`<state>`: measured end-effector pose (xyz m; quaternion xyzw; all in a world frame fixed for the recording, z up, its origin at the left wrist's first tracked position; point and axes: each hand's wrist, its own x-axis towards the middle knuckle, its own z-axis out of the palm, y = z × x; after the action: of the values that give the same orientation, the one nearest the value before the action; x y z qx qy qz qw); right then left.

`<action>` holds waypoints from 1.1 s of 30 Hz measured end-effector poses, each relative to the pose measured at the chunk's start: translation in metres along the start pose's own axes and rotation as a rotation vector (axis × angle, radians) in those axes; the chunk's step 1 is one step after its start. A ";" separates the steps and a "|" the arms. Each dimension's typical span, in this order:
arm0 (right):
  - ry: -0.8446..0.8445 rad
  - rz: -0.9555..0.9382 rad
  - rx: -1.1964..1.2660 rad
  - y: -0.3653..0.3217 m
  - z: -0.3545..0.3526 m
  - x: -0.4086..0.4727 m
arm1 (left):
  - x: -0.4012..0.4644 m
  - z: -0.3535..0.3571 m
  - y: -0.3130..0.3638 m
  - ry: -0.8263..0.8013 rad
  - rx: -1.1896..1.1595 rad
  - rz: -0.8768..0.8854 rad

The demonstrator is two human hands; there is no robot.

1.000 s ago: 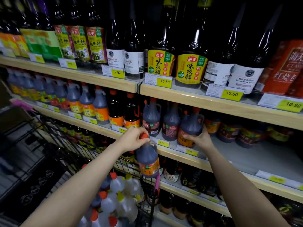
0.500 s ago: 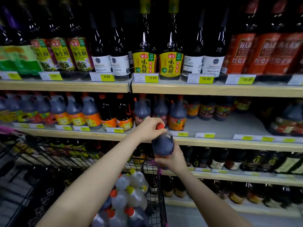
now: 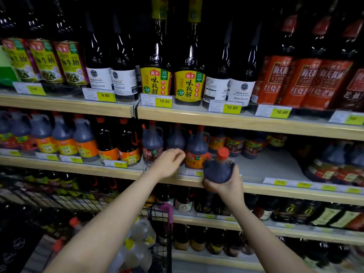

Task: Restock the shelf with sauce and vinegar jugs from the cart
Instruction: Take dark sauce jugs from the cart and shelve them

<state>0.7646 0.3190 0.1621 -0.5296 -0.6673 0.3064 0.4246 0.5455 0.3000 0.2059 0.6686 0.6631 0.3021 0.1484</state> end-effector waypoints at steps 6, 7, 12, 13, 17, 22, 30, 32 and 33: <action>-0.015 -0.102 0.032 0.011 -0.011 0.067 | 0.019 0.062 -0.037 -0.152 0.217 -0.171; -0.017 -0.097 0.025 0.015 -0.010 0.075 | 0.020 0.070 -0.043 -0.181 0.263 -0.186; -0.047 -0.033 -0.010 0.037 0.002 0.115 | 0.019 0.098 -0.056 -0.102 0.337 -0.167; -0.046 0.001 -0.020 0.042 0.006 0.122 | 0.019 0.099 -0.056 -0.076 0.346 -0.159; -0.076 0.093 0.014 0.051 0.013 0.143 | 0.016 0.104 -0.060 -0.019 0.337 -0.149; -0.122 0.127 0.021 0.054 0.015 0.148 | 0.017 0.105 -0.060 -0.087 0.333 -0.199; -0.097 0.037 0.031 0.042 0.002 0.103 | -0.027 0.064 -0.051 0.003 0.119 -0.132; -0.073 0.013 -0.038 0.028 0.002 0.068 | -0.055 0.046 -0.057 0.024 0.080 -0.133; -0.065 0.004 -0.051 0.019 0.005 0.048 | -0.071 0.036 -0.063 0.029 0.070 -0.148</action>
<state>0.7652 0.3705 0.1553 -0.5313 -0.6875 0.3070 0.3884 0.5215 0.2425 0.1252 0.6180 0.7229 0.2768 0.1372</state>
